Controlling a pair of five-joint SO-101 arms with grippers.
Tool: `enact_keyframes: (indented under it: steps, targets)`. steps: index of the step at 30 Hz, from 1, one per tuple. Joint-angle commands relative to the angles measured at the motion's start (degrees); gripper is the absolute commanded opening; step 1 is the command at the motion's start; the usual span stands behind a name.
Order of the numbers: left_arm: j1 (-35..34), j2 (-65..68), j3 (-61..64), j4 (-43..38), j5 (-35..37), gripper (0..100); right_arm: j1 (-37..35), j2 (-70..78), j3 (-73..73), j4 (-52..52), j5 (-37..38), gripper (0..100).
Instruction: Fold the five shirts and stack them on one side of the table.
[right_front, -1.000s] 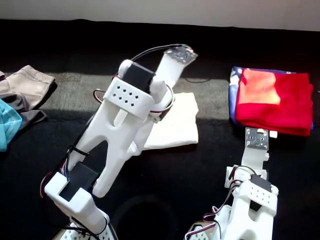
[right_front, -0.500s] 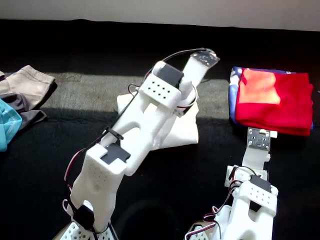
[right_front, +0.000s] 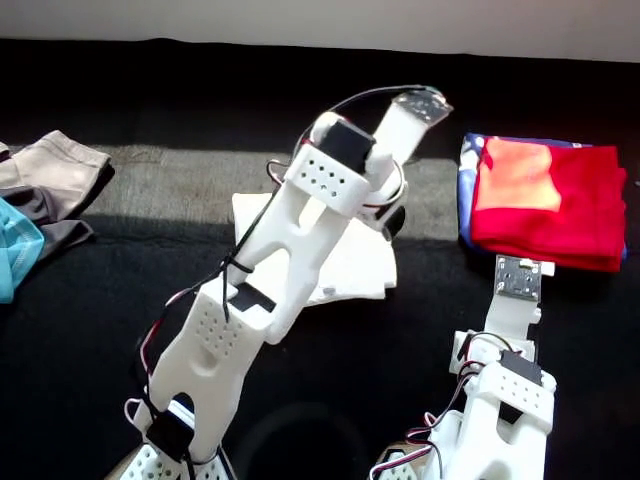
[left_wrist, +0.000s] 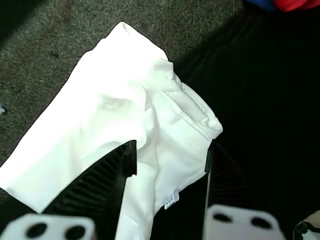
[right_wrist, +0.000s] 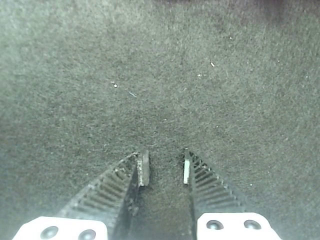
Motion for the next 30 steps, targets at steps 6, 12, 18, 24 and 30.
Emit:
enact_keyframes:
  steps: [6, 12, 18, 24, 30]
  targets:
    - [-10.2, -0.6, 12.0, 1.4, 2.5, 1, 0.1, 0.7, 1.1, -1.1, -0.5, 13.0]
    - [-12.7, -0.5, 21.4, 1.4, 4.0, 1, 0.1, 0.7, 1.1, -1.2, -0.5, 13.0]
    - [-7.3, -0.1, 21.8, 1.3, 4.2, 1, 0.2, 0.7, 1.1, -1.2, -0.5, 13.0]
    - [1.7, 0.0, 21.8, 0.1, 7.7, 1, 0.2, 0.7, 1.1, -1.2, -0.6, 13.0]
    - [6.5, -2.8, 21.2, 0.7, 7.8, 1, 0.4, 0.7, 1.1, -1.2, -0.6, 13.0]
